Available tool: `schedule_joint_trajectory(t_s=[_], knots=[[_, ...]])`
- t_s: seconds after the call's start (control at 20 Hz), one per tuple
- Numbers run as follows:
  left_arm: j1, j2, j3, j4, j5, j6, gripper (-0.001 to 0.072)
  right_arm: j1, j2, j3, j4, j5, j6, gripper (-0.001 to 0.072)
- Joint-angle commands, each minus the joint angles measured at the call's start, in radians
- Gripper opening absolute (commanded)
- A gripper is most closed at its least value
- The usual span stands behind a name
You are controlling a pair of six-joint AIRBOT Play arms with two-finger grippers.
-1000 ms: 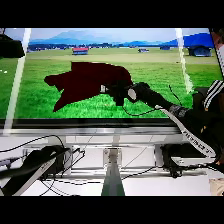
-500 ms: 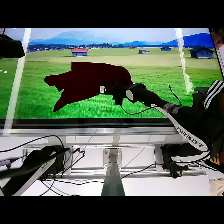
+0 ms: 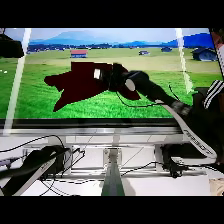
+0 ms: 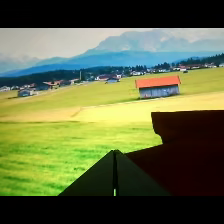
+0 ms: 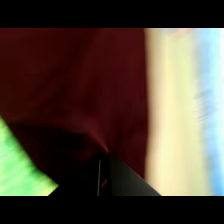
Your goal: Fold the clothes and pants, and hang the long-sleeved shirts on hangers.
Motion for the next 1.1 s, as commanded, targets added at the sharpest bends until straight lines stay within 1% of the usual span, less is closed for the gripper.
schedule_joint_trajectory(t_s=[0.0,0.15,0.25,0.3,0.35,0.4,0.45,0.5,0.55,0.6,0.65,0.7,0.75,0.8,0.85,0.95,1.05], knots=[[0.002,0.000,-0.006,0.069,0.013,0.027,0.0010,-0.029,0.139,0.098,0.001,-0.058,0.095,0.0017],[0.068,-0.016,-0.071,0.079,0.047,0.026,0.0009,-0.138,0.255,0.139,0.002,-0.078,0.252,0.0017],[0.151,-0.048,-0.149,0.013,0.034,0.027,0.0009,-0.243,0.306,0.138,0.002,-0.043,0.396,0.0017],[0.186,-0.061,-0.197,-0.037,0.028,0.029,0.0009,-0.304,0.321,0.138,0.006,0.009,0.491,0.0017],[0.216,-0.074,-0.255,-0.103,0.028,0.061,0.0009,-0.362,0.322,0.138,0.006,0.078,0.580,0.0017],[0.237,-0.084,-0.315,-0.183,0.028,0.115,0.0009,-0.414,0.315,0.137,0.006,0.164,0.644,0.0018],[0.249,-0.093,-0.378,-0.282,0.026,0.190,0.0009,-0.455,0.304,0.135,0.006,0.245,0.662,0.0017],[0.252,-0.105,-0.443,-0.387,0.014,0.282,0.0009,-0.492,0.290,0.132,0.006,0.321,0.662,0.0017],[0.252,-0.123,-0.498,-0.474,-0.003,0.356,0.0010,-0.529,0.274,0.128,0.007,0.393,0.662,0.0017],[0.249,-0.140,-0.542,-0.532,-0.005,0.384,0.0011,-0.556,0.258,0.122,0.007,0.443,0.662,0.0017],[0.247,-0.163,-0.577,-0.552,-0.005,0.396,0.0025,-0.579,0.244,0.112,0.010,0.477,0.662,0.0017],[0.243,-0.187,-0.599,-0.551,-0.005,0.405,0.0152,-0.595,0.233,0.099,0.013,0.494,0.662,0.0017],[0.242,-0.214,-0.615,-0.552,-0.008,0.410,0.0475,-0.605,0.224,0.083,0.014,0.501,0.664,0.0017],[0.240,-0.239,-0.624,-0.556,-0.016,0.410,0.0682,-0.606,0.218,0.071,0.016,0.504,0.665,0.0017],[0.233,-0.266,-0.627,-0.567,-0.038,0.434,0.0682,-0.605,0.212,0.061,0.018,0.504,0.665,0.0017],[0.209,-0.309,-0.627,-0.618,-0.081,0.520,0.0622,-0.603,0.200,0.057,0.058,0.502,0.664,0.0017],[0.154,-0.330,-0.628,-0.671,-0.105,0.626,0.0625,-0.603,0.192,0.057,0.077,0.495,0.664,0.0018]])
